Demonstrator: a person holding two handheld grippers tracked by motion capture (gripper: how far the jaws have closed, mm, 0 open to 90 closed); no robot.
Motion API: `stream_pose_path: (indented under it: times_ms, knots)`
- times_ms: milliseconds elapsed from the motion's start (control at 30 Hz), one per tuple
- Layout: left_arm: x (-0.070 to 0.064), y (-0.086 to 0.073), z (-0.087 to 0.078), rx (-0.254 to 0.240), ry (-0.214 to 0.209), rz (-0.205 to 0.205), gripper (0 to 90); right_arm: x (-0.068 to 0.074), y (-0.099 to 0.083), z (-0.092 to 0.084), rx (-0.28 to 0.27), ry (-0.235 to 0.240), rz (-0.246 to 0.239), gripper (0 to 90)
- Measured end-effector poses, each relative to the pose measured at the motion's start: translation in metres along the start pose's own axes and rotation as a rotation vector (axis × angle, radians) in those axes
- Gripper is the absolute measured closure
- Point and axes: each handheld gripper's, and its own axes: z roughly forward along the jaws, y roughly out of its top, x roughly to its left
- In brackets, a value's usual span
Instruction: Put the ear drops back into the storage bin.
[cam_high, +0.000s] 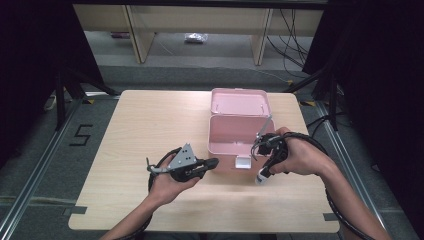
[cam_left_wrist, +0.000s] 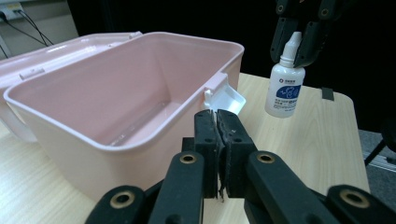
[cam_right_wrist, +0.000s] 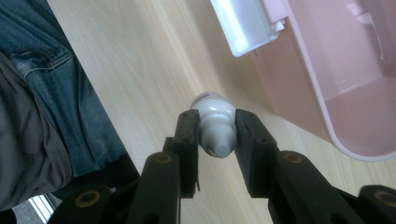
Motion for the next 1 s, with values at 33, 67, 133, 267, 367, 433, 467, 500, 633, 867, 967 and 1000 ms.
stream_pose_path:
  times_ms: [33, 67, 133, 267, 367, 433, 467, 500, 633, 867, 967, 1000]
  knots:
    - [0.0, 0.0, 0.0, 0.003, 0.001, 0.0, 86.8, 0.0, 0.0, -0.001, -0.002, 0.0, 0.002, 72.0]
    - [0.0, 0.0, 0.001, -0.005, -0.004, -0.004, 87.1, 0.0, 0.0, -0.002, -0.002, -0.002, 0.002, 72.0]
    - [0.0, 0.0, 0.002, 0.009, -0.001, -0.02, 88.2, -0.001, 0.0, -0.004, -0.009, -0.002, 0.0, 72.0]
    - [0.0, -0.001, 0.003, 0.012, -0.007, -0.031, 89.6, -0.001, -0.001, -0.008, -0.015, -0.009, 0.003, 72.0]
    - [-0.001, -0.001, 0.004, 0.013, -0.009, -0.03, 89.6, -0.001, -0.002, -0.012, -0.014, -0.015, 0.037, 72.0]
    - [-0.001, 0.0, 0.005, 0.012, -0.009, -0.028, 89.6, -0.002, -0.002, -0.014, -0.028, -0.016, 0.022, 72.0]
    - [-0.001, 0.0, 0.006, 0.0, -0.017, -0.025, 89.6, -0.002, -0.002, -0.015, -0.029, -0.012, 0.018, 72.0]
    - [-0.001, 0.0, 0.006, 0.009, -0.01, -0.021, 89.5, -0.003, -0.002, -0.016, -0.028, -0.012, 0.021, 72.0]
    - [-0.003, 0.0, 0.009, -0.004, -0.016, -0.011, 89.6, -0.003, -0.003, -0.02, -0.038, -0.017, 0.028, 72.0]
    - [-0.003, 0.0, 0.013, -0.002, -0.02, -0.006, 89.6, -0.005, -0.005, -0.029, -0.058, -0.025, 0.036, 72.0]
    - [-0.004, 0.001, 0.014, -0.004, -0.023, 0.0, 89.6, -0.006, -0.005, -0.032, -0.067, -0.03, 0.036, 72.0]
    - [-0.004, 0.001, 0.014, -0.003, -0.024, 0.002, 89.6, -0.005, -0.006, -0.033, -0.068, -0.028, 0.045, 72.0]
